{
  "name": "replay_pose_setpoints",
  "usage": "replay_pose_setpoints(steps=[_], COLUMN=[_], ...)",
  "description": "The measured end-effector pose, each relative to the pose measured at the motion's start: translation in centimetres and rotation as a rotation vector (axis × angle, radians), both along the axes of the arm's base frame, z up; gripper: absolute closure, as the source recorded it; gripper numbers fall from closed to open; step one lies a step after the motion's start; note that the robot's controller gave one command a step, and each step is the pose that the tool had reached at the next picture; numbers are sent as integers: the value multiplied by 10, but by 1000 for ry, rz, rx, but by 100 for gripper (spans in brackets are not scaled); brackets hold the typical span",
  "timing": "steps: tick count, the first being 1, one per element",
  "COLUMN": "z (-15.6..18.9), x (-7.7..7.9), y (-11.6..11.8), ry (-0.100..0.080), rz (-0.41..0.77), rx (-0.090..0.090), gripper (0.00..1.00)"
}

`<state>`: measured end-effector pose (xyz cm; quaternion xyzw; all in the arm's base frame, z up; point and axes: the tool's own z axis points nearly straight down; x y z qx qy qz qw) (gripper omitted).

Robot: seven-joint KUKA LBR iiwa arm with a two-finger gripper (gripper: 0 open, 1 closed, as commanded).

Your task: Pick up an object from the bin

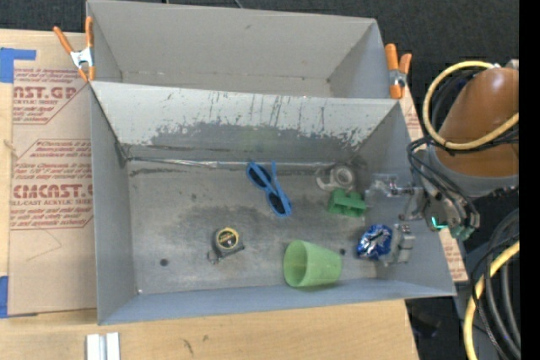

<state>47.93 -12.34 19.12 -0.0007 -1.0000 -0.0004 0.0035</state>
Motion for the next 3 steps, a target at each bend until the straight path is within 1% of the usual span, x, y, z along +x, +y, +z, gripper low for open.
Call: replay_pose_setpoints(steps=[1, 2, 3], z=[-117, -113, 54], x=[8, 10, 38], y=[-16, -14, -17], ry=[-1, -7, -19], rz=[-38, -35, -38], rx=[0, 0, -3], gripper=[0, 100, 100])
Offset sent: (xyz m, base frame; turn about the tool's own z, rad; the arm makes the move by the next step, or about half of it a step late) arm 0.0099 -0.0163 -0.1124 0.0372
